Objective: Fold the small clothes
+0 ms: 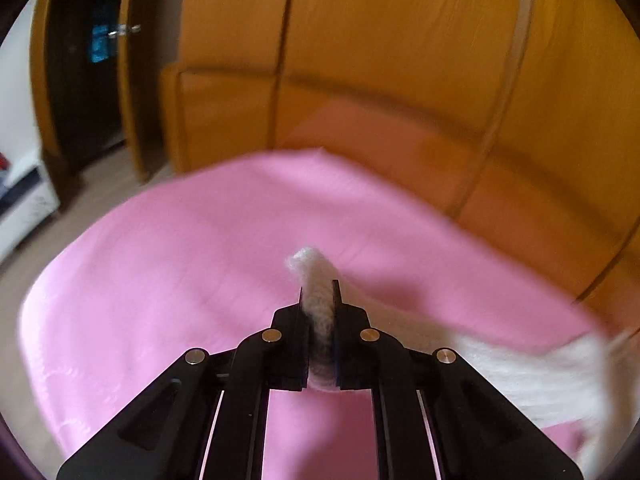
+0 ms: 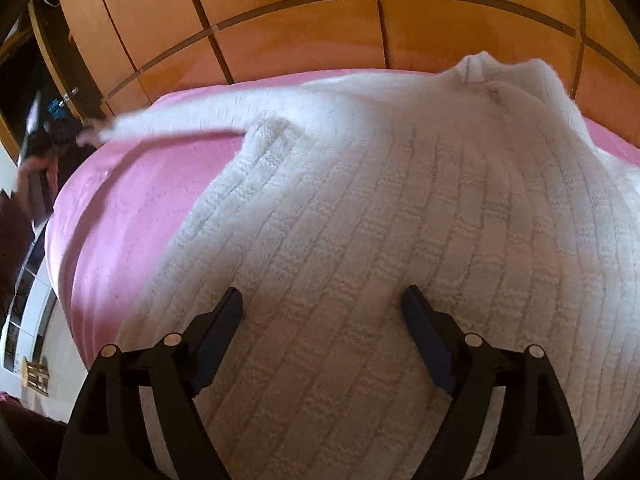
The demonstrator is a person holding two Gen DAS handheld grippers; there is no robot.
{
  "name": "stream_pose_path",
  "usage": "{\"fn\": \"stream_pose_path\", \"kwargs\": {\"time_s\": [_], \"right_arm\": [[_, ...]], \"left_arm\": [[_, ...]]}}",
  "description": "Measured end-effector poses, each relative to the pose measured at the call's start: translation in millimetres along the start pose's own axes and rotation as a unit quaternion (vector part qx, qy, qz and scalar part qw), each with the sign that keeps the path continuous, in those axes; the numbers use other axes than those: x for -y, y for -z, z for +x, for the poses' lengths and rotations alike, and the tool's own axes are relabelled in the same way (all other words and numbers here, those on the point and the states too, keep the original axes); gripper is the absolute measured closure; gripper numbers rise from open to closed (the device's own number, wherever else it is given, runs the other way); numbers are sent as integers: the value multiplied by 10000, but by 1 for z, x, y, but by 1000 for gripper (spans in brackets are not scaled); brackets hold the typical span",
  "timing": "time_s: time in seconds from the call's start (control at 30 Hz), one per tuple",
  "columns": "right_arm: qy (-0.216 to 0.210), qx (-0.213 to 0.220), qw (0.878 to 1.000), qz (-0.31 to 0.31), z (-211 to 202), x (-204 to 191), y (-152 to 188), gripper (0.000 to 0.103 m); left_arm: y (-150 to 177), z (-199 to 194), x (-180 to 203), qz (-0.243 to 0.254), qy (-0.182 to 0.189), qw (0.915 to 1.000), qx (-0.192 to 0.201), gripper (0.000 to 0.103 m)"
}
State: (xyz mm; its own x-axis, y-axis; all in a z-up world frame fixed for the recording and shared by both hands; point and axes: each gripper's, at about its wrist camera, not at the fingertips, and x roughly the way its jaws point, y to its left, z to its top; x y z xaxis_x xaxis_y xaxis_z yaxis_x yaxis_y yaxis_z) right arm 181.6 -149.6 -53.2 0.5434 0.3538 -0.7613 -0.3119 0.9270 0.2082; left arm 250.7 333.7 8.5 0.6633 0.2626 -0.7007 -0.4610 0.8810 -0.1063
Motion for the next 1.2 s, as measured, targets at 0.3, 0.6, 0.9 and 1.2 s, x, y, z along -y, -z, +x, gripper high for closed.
{"fn": "stream_pose_path", "kwargs": {"time_s": [0.3,0.6,0.9,1.2], "right_arm": [[152,48,9998,-154,0,-9,5,15],[217,228,9991,270,-40,24,7,16],[1766,323,9718,1527,-132,167,58,15],[1185,-25,9731,1978,-132,183,106,77]], "left_arm": [[50,19,-19,-1161,80,9905,-738,50],[129,-82,69,139,3122,9423,-1201,48],[253,-110,144,883,4484,8526,-2533,48],[257,-108,160,919,4514,8528,-2459,96]]}}
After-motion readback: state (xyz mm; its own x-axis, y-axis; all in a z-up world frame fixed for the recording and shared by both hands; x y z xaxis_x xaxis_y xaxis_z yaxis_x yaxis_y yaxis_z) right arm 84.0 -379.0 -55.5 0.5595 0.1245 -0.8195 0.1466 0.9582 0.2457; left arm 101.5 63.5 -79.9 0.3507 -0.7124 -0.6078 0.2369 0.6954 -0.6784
